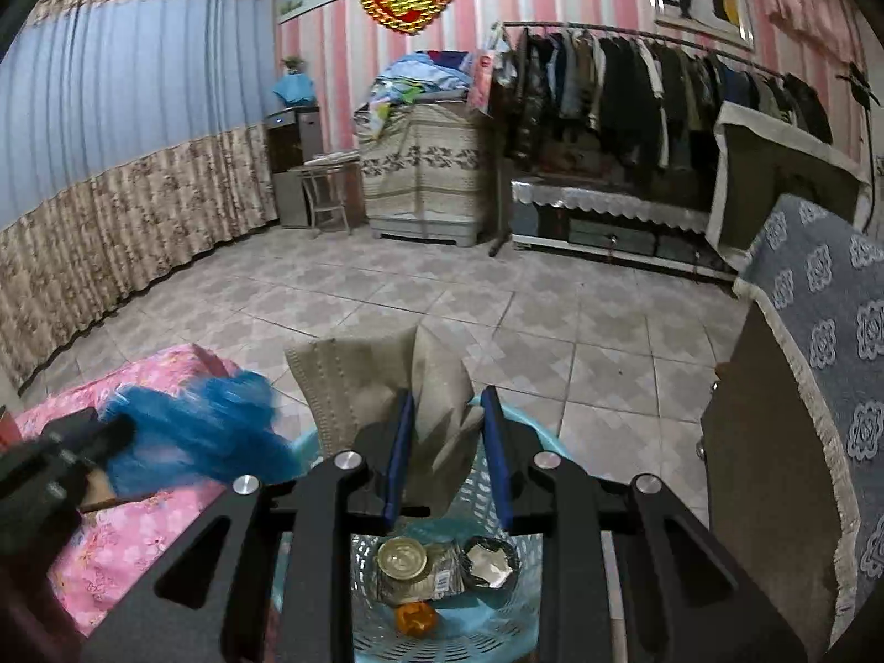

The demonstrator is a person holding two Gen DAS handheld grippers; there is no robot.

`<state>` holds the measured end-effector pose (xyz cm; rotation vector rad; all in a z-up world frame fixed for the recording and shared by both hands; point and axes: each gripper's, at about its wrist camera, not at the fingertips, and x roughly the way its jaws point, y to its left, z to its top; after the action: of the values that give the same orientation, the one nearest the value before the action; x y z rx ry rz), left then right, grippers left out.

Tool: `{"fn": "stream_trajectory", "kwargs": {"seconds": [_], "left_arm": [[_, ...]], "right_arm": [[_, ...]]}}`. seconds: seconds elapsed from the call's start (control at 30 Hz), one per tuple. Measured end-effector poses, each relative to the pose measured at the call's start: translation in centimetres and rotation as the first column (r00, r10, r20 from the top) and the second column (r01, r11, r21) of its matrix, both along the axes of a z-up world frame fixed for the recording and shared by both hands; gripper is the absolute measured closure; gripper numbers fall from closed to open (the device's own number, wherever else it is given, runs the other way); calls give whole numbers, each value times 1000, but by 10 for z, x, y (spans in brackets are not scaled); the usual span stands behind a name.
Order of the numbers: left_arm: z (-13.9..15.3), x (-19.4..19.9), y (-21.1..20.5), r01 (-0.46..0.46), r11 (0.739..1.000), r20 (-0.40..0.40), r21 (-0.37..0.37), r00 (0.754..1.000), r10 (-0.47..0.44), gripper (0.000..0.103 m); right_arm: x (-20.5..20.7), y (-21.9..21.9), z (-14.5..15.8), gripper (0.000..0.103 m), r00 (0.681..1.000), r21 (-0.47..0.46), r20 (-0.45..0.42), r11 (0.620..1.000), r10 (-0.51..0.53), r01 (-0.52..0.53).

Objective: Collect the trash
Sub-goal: 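Carry the beige cloth and blue bag with both grippers over the light-blue wastebasket, then open both grippers over the wastebasket to drop the cloth and bag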

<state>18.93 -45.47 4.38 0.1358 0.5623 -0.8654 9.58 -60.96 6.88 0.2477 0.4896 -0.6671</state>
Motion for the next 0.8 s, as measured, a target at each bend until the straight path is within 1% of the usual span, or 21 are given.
{"fn": "stream_trajectory", "kwargs": {"seconds": [0.03,0.07,0.1,0.17,0.2,0.23,0.27,0.3,0.33,0.57,0.63,0.73,0.8], "left_arm": [[-5,-2,-11,14,1000,-18,9,1000,-13,96],[-7,-2,-16,20,1000,-28,13,999,-19,96],[-9,-2,-12,21,1000,-30,15,999,-21,94],[-14,0,-13,8,999,-27,36,1000,-7,83],[-15,1,-11,-1,999,-26,36,1000,2,72],[-16,2,-8,-11,999,-26,32,1000,12,67],[-16,2,-5,-22,999,-26,32,999,23,67],[-16,3,-3,-29,999,-27,32,999,29,64],[-15,4,-1,-35,999,-29,34,999,36,58],[-10,2,6,-42,999,-18,28,999,43,57],[-9,3,11,-53,998,-27,22,998,53,57],[-9,3,20,-63,998,-18,28,998,64,57],[-9,6,28,-78,996,-19,31,997,78,57]], "right_arm": [[-1,-3,-1,74,1000,4,5,1000,-3,3],[0,-8,-3,68,1000,9,9,1000,-17,17],[-3,-9,-6,62,1000,15,11,1000,-23,23],[-7,-13,-9,54,999,28,17,999,-43,42],[-9,-14,-10,51,999,37,23,998,-46,45],[-10,-15,-10,51,998,43,28,998,-50,49],[-12,-16,-11,51,998,48,39,998,-51,49],[-13,-14,-11,51,998,51,44,998,-47,45],[-12,-13,-11,51,998,53,48,998,-44,42],[-11,-1,-7,51,997,42,75,999,-19,16],[-10,3,-7,51,997,38,73,999,-18,15],[-9,8,-5,51,998,28,69,1000,-6,4],[-7,13,-2,50,997,32,82,999,8,-11]]}}
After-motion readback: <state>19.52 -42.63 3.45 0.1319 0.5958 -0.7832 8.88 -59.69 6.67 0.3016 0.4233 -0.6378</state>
